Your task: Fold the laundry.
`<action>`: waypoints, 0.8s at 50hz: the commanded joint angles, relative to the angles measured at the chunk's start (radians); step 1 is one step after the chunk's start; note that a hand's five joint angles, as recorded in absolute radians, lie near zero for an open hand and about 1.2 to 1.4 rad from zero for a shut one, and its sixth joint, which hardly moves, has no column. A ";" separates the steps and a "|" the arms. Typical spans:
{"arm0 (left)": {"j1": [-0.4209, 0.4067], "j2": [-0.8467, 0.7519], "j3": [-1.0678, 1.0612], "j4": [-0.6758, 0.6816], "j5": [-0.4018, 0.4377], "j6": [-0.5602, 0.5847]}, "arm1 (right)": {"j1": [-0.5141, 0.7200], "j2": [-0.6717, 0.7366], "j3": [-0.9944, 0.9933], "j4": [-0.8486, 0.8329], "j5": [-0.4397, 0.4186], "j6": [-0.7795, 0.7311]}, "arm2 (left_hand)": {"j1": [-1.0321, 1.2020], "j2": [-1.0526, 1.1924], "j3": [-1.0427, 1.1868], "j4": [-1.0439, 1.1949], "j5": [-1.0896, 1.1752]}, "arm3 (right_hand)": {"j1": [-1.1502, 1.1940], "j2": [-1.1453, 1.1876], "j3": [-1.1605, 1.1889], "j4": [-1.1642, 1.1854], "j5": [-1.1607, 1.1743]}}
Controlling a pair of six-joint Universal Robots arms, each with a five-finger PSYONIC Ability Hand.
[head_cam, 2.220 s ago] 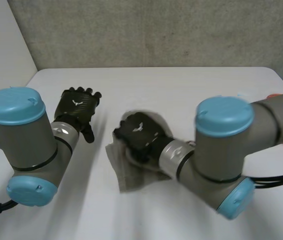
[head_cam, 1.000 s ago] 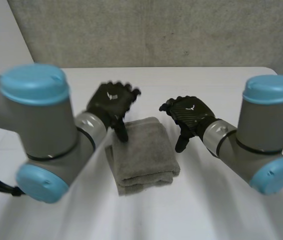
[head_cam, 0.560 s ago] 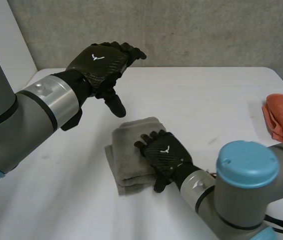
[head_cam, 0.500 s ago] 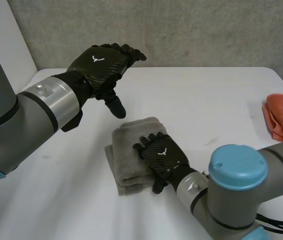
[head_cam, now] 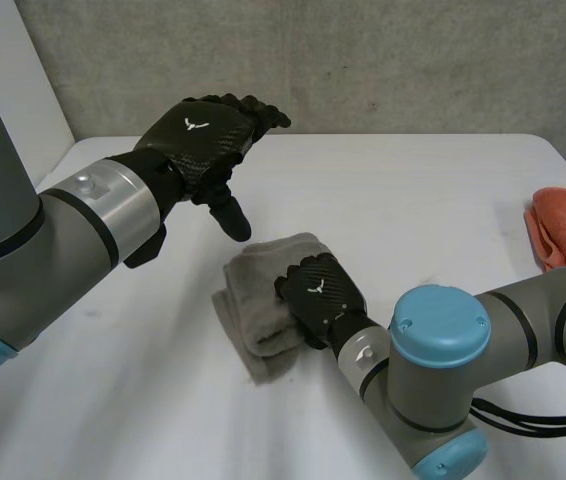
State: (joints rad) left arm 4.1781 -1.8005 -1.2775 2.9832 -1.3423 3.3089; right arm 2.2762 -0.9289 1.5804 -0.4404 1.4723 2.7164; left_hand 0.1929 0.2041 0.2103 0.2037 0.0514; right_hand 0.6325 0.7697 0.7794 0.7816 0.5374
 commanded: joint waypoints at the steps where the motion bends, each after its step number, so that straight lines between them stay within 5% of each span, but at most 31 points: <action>1: 0.000 0.001 0.000 0.000 0.000 -0.014 | -0.001 0.024 -0.036 0.011 -0.012 0.000 | 0.012 0.001 -0.006 0.001 -0.021 | 0.626 0.489 0.479 0.477 0.547; 9: 0.000 0.001 -0.002 0.000 0.000 -0.017 | -0.075 0.030 -0.051 0.046 -0.012 -0.006 | 0.012 0.001 -0.006 0.001 -0.021 | 0.764 0.627 0.617 0.615 0.684; 25: 0.010 -0.002 -0.003 0.002 0.000 -0.018 | -0.513 -0.070 -0.019 0.147 -0.144 -0.178 | 0.015 0.004 -0.003 0.004 -0.018 | 0.764 0.627 0.617 0.615 0.684; 40: 0.013 -0.007 -0.003 0.002 -0.003 -0.018 | -0.713 -0.031 -0.471 0.154 -0.216 -0.156 | 0.015 0.004 -0.003 0.004 -0.018 | 0.764 0.627 0.617 0.615 0.684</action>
State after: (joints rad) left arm 4.1887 -1.8084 -1.2809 2.9852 -1.3438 3.2903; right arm 1.6434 -0.9795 1.3085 -0.2869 1.2622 2.5214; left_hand 0.1929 0.2041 0.2103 0.2037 0.0514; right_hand 0.8921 1.1480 1.1338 1.1733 0.8901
